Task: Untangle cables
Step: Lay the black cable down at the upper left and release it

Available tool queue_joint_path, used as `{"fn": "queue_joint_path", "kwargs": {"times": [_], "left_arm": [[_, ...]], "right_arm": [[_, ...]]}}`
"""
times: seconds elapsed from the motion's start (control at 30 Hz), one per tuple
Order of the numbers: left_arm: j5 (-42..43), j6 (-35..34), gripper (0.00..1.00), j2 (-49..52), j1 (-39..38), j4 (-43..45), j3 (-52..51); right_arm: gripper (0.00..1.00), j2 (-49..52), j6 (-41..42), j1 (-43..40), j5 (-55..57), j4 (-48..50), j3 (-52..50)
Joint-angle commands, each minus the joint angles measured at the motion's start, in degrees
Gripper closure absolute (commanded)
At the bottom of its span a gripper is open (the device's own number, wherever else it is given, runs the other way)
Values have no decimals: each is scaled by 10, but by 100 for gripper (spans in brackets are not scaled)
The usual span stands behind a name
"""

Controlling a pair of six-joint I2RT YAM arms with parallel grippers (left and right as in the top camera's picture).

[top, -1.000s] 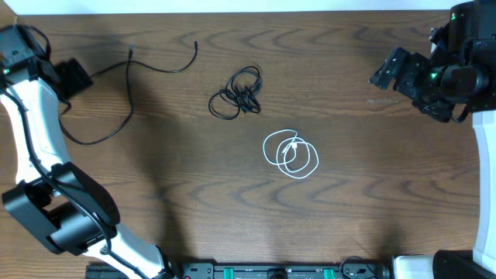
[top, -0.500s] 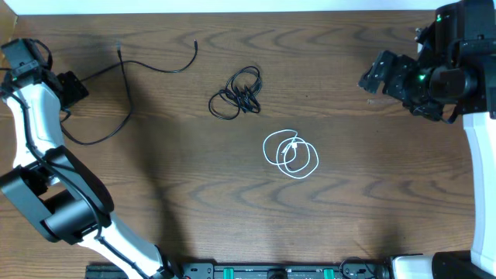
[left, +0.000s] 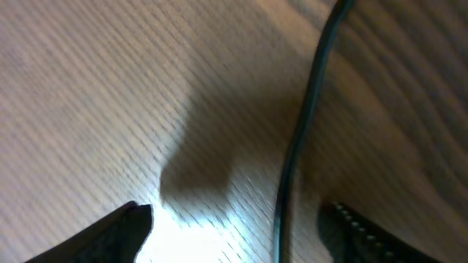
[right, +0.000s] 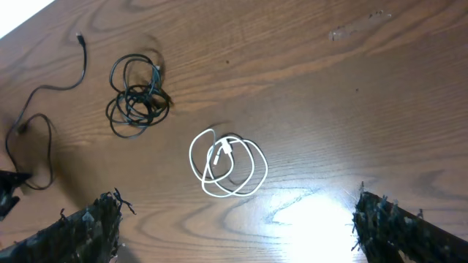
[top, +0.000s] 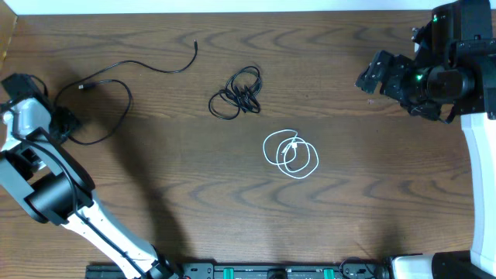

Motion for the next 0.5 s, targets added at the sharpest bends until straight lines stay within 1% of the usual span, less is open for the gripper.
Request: {"fn": "queue_joint_path", "kwargs": {"times": [0.0,0.1,0.13,0.2,0.23,0.33,0.4,0.47], "left_arm": [[50,42,33,10,5,11,4],[70,43,55,10,5,20,4],[69,43,60,10,5,20,4],[69,43,66,10,5,20,4],[69,43,72,10,5,20,4],[69,59,86,10,5,26,4],[69,81,91,8,2,30,4],[69,106,92,3,-3,42,8]], "right_arm": [[1,-3,-10,2,1,2,-1],[1,-3,-10,2,1,2,-1],[1,-3,-10,2,1,2,-1],[1,-3,-10,2,1,2,-1],[1,-3,-10,2,1,2,-1],[1,-3,-10,2,1,3,-1],[1,-3,-10,2,1,2,-1],[1,-3,-10,2,1,2,-1]]}}
